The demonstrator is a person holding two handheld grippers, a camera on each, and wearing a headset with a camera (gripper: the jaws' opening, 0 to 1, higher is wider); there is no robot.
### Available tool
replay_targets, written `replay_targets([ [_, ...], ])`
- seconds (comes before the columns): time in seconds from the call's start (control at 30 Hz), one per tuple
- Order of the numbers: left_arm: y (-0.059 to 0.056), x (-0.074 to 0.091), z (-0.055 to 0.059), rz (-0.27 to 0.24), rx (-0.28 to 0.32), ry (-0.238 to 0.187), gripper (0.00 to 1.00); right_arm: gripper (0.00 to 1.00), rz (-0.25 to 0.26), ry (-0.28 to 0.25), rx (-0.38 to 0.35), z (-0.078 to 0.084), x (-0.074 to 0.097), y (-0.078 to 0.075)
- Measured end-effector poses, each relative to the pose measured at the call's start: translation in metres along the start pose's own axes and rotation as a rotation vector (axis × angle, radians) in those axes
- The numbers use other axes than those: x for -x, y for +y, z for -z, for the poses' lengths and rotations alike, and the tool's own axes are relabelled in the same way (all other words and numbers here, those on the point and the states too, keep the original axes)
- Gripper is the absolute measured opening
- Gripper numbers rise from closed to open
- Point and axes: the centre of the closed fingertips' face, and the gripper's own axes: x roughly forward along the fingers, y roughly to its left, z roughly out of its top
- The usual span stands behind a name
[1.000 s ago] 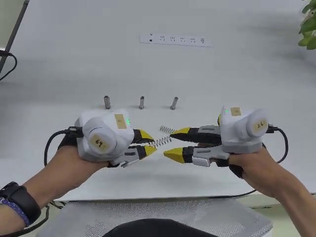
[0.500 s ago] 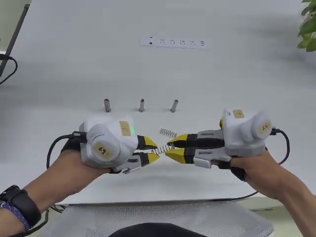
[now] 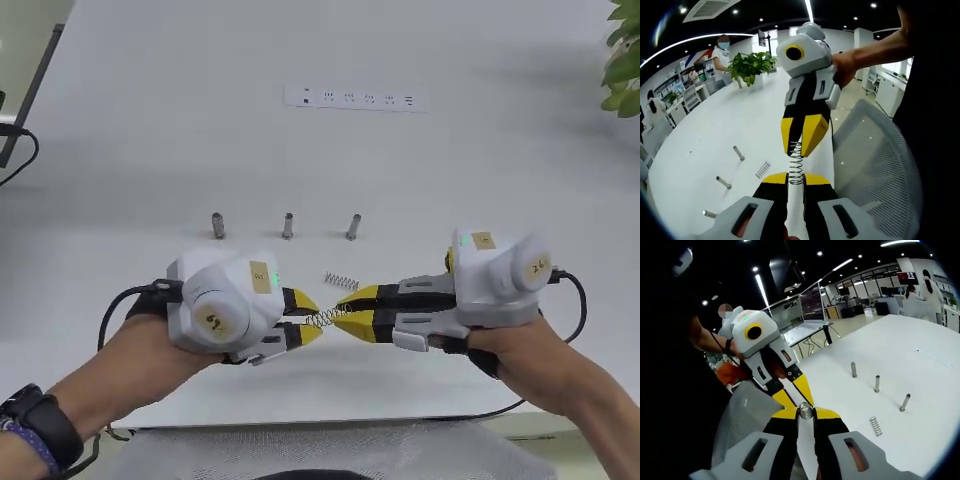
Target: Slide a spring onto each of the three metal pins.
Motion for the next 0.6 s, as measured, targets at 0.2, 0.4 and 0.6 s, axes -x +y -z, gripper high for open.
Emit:
replay_targets([
  [0.2,0.004,0.0,-0.004,-0.004,-0.006,-0.008,0.03,0.09,0.008,0.006,0.004,-0.005,0.002,-0.001],
  [0.4,0.015,-0.002,-0.017,-0.019,-0.008,-0.047,0.03,0.09,0.034,0.022,0.054,-0.022,0.01,-0.007],
  [0.6,0.024,-0.005,-0.033,-0.026,-0.006,-0.087,0.03,0.09,0.053,0.028,0.092,-0.037,0.016,-0.011],
])
